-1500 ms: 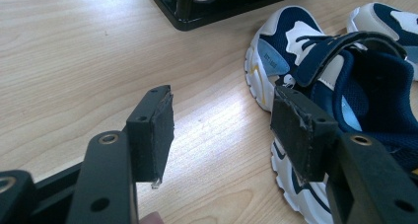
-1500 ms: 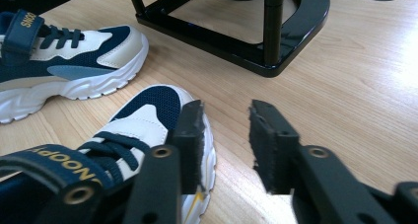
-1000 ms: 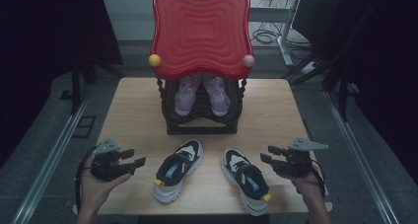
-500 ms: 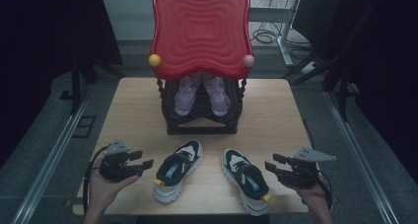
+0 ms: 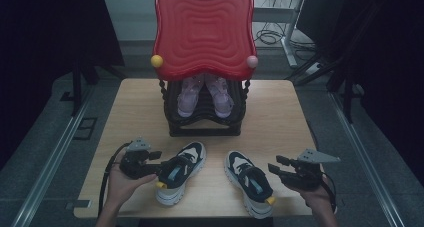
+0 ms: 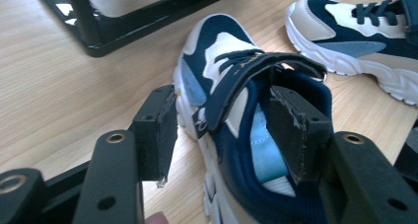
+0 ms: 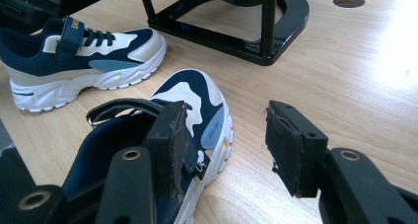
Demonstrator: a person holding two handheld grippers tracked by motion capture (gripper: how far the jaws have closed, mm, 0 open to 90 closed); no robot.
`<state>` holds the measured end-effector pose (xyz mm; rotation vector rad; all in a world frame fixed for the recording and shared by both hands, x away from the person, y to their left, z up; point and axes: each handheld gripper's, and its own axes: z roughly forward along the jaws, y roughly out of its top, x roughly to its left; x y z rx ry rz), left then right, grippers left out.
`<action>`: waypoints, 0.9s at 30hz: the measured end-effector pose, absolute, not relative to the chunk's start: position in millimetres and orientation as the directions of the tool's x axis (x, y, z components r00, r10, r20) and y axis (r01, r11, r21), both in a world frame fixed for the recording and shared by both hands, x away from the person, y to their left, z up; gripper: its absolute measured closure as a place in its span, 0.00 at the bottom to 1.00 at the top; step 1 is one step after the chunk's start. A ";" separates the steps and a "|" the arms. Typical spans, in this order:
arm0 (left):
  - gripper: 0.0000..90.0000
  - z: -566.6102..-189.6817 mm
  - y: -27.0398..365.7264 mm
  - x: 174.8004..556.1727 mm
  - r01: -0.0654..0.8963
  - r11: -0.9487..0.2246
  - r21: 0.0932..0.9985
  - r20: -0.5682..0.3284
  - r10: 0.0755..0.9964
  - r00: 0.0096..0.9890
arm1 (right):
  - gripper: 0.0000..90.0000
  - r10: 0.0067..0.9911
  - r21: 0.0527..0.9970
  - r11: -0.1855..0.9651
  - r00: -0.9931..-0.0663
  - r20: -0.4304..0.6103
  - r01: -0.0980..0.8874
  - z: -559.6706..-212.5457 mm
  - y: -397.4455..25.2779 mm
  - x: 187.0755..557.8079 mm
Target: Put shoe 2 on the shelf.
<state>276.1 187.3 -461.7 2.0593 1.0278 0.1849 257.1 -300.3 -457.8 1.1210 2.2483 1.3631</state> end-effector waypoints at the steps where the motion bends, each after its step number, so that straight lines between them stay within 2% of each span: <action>1: 0.52 -462.2 185.3 277.3 0.606 -0.346 0.717 -0.211 0.720 0.661 | 0.56 0.740 0.846 0.251 -0.657 0.146 0.471 -457.9 -301.0 257.4; 16: 0.70 -475.9 167.6 292.0 0.637 -0.414 0.650 -0.209 0.709 0.673 | 0.56 0.719 0.838 0.272 -0.679 0.150 0.473 -458.4 -293.2 256.9; 27: 0.72 -477.3 166.1 291.2 0.651 -0.402 0.644 -0.216 0.721 0.658 | 0.56 0.675 0.807 0.324 -0.718 0.170 0.495 -462.9 -274.9 259.0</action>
